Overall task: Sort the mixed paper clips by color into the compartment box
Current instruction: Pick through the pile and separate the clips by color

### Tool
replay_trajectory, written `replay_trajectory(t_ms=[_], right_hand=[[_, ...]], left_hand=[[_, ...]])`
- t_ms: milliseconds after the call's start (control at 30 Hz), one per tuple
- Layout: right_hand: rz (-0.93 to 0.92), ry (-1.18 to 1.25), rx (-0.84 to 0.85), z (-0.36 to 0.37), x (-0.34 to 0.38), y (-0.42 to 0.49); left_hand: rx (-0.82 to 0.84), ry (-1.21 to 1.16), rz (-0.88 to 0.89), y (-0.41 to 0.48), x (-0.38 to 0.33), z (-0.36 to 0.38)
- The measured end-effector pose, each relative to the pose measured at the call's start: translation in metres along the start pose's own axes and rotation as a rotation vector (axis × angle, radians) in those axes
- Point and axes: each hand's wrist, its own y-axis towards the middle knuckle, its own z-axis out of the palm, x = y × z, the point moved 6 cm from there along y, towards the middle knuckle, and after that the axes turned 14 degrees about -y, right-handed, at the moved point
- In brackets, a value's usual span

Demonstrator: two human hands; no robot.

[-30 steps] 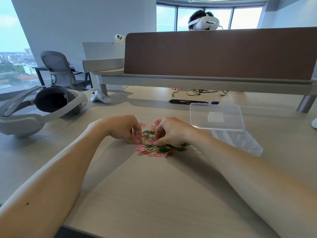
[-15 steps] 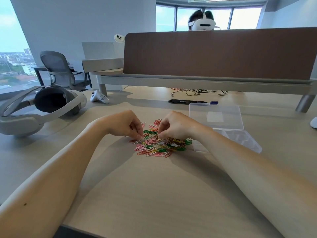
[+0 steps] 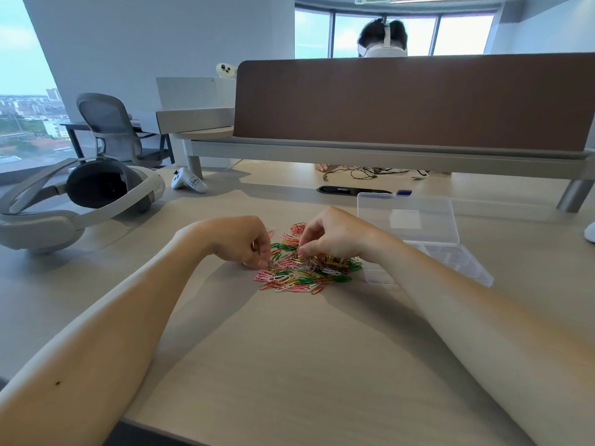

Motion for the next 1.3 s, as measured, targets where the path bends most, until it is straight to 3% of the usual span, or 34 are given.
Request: replay_trajectory(t_ms=[333,500,767,1300], right_hand=[[0.061,0.155,0.034,-0.002,-0.006,-0.003],[0.047,0.114,0.065,-0.001,-0.003,-0.002],[0.045,0.043,0.149,0.009,0.004,-0.002],[0.018,-0.266,0.124,0.019,0.018,-0.002]], left_hand=[[-0.089,-0.078,0.073,-0.002,0.001,-0.009],[-0.146,-0.139,0.095,-0.002,0.002,-0.015],[-0.095,-0.31,0.083,-0.003,-0.002,-0.01],[-0.045,-0.136,0.085,0.001,0.0,-0.005]])
